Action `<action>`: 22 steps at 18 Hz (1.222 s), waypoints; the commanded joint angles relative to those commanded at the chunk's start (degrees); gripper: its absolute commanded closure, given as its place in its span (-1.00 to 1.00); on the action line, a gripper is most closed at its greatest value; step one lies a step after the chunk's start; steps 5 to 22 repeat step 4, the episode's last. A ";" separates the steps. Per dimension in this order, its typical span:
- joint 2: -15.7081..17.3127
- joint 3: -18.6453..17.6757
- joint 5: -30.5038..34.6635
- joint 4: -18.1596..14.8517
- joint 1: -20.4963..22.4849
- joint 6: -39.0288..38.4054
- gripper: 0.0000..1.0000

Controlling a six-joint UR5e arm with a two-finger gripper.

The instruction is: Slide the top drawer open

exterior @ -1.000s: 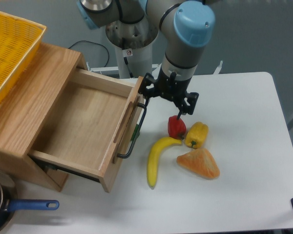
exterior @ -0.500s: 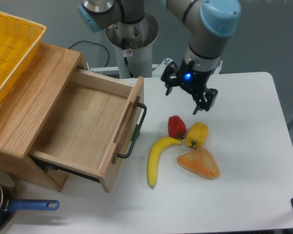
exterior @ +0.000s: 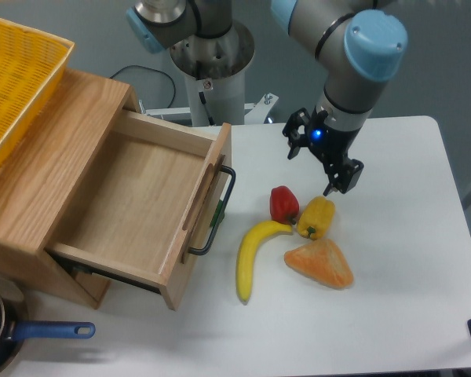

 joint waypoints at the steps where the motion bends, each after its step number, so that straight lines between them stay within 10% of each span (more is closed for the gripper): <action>1: -0.35 -0.09 0.00 0.79 0.00 0.00 -1.00; 22: -0.97 -0.18 0.09 1.41 -0.09 0.00 -1.00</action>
